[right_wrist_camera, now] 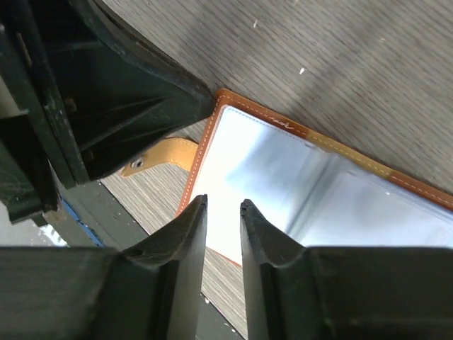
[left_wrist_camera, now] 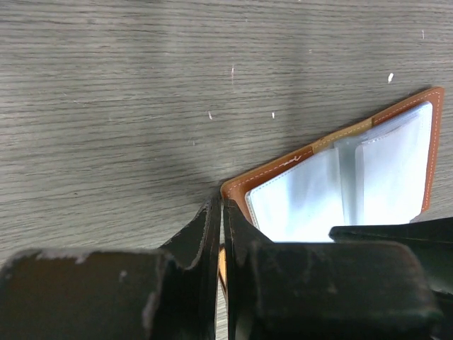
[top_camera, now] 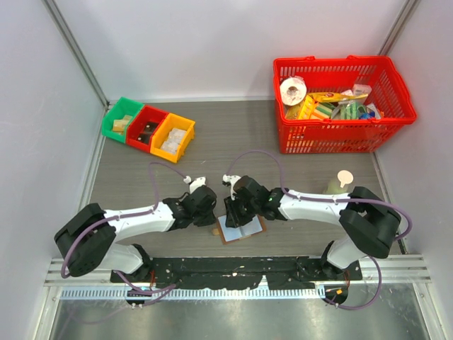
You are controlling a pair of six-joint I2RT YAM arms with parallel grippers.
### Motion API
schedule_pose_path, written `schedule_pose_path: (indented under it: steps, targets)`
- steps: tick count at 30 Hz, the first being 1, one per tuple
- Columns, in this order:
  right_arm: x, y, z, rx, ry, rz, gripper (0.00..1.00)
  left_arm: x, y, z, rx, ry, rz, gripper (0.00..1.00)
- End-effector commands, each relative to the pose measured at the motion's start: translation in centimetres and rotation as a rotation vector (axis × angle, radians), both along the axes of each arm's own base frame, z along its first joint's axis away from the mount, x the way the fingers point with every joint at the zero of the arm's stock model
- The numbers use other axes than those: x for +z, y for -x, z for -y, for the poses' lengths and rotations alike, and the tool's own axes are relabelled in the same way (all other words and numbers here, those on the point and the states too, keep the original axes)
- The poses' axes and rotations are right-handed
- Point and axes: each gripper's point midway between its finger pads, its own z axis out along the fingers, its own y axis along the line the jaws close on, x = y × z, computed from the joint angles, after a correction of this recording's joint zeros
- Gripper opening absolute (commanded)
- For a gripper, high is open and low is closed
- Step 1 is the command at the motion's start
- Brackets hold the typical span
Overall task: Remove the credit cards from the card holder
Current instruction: Remove the credit card from the card holder.
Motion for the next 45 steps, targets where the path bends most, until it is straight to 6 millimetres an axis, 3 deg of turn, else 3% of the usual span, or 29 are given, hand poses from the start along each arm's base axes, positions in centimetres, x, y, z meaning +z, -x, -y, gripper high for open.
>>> schedule_pose_path:
  steps: [1,4,6,8,14,27,31,33,35,38,42,45]
  targets:
    - [4.8,-1.9,-0.4,-0.056,-0.054,0.122,0.35,0.7,-0.9,-0.1,0.032,0.023,0.049,0.08]
    - [6.4,-3.0,1.2,-0.123,-0.027,0.194,0.48,0.8,-0.9,0.0,0.029,0.026,0.05,0.1]
    - [6.1,-4.0,3.0,-0.2,0.036,0.217,0.55,0.9,-0.9,0.2,0.023,0.03,0.049,0.1]
    - [4.6,-4.0,5.1,-0.255,0.109,0.2,0.6,0.8,-0.8,0.4,0.018,0.037,0.04,0.1]
    - [1.3,-3.2,7.1,-0.347,0.188,0.109,0.64,0.8,-0.6,0.7,0.009,0.05,0.029,0.11]
    - [-1.7,-1.5,6.7,-0.337,0.194,-0.003,0.64,1.0,-0.4,1.2,0.0,0.078,0.016,0.11]
    - [-2.6,-1.1,6.4,-0.324,0.197,-0.03,0.62,1.4,-0.2,1.3,0.002,0.097,0.014,0.21]
    - [-3.1,-0.9,6.6,-0.326,0.204,-0.04,0.61,1.7,0.0,1.2,0.004,0.11,0.013,0.31]
    - [-3.4,-0.8,6.6,-0.328,0.21,-0.046,0.59,2.1,0.3,1.2,0.009,0.128,0.01,0.43]
    - [-3.5,-0.8,6.6,-0.325,0.211,-0.045,0.54,2.5,0.8,1.3,0.008,0.162,0.0,0.5]
    - [-2.9,-0.6,5.8,-0.301,0.173,-0.053,0.44,2.5,1.2,1.4,0.009,0.187,-0.017,0.51]
    - [-2.1,-0.7,4.8,-0.279,0.125,-0.054,0.34,2.3,1.3,1.6,0.005,0.19,-0.024,0.43]
